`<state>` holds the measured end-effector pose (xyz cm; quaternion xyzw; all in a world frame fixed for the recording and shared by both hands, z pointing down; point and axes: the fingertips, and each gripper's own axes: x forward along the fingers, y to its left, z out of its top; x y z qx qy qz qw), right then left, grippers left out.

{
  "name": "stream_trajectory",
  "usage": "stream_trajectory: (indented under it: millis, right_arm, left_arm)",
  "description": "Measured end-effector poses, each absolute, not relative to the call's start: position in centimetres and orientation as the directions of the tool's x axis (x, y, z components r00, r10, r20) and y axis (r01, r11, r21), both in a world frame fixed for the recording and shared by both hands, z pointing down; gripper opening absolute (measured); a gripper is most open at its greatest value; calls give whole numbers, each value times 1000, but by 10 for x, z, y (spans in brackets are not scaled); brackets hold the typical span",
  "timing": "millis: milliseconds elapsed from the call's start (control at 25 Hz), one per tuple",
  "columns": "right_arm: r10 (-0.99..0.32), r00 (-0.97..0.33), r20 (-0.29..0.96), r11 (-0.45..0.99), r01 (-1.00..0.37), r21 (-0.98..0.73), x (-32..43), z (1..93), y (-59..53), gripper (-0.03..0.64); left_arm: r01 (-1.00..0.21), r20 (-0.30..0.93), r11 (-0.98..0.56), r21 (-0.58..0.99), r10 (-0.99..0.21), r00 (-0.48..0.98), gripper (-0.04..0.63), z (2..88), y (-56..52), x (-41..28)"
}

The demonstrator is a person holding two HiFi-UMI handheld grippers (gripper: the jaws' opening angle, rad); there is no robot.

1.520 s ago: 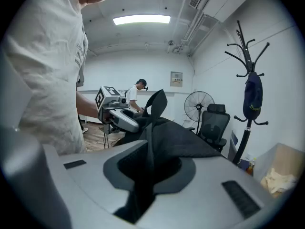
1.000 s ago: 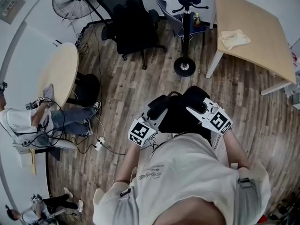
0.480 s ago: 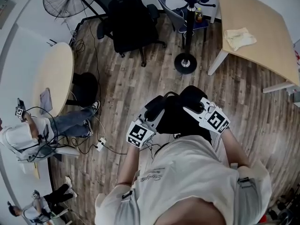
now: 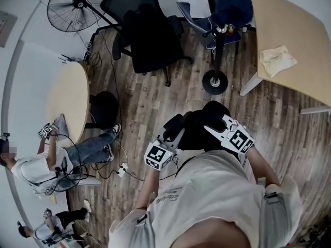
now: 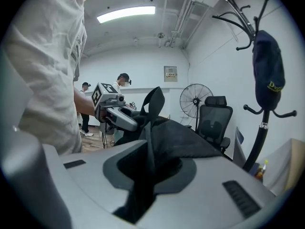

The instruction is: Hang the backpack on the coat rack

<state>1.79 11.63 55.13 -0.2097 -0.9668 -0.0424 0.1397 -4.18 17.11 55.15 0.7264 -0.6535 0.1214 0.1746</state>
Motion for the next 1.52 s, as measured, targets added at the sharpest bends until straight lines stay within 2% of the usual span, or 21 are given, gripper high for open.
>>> stream_trajectory:
  millis: [240, 520, 840, 1280, 1520]
  right_arm:
    - [364, -890, 274, 915, 397, 72, -22, 532, 68, 43]
    - [268, -920, 286, 950, 302, 78, -61, 526, 22, 43]
    - [98, -937, 336, 993, 116, 34, -94, 537, -6, 44]
    - [-176, -921, 348, 984, -159, 77, -122, 530, -34, 44]
    - [-230, -918, 324, 973, -219, 71, -132, 530, -53, 44]
  left_arm:
    - [-993, 382, -108, 45, -917, 117, 57, 533, 117, -86]
    - [-978, 376, -207, 28, -904, 202, 57, 527, 63, -129]
    - [-926, 375, -373, 62, -851, 368, 58, 540, 20, -167]
    - [-798, 357, -599, 73, -731, 581, 57, 536, -26, -197]
    - [-750, 371, -660, 48, -686, 626, 57, 533, -52, -208]
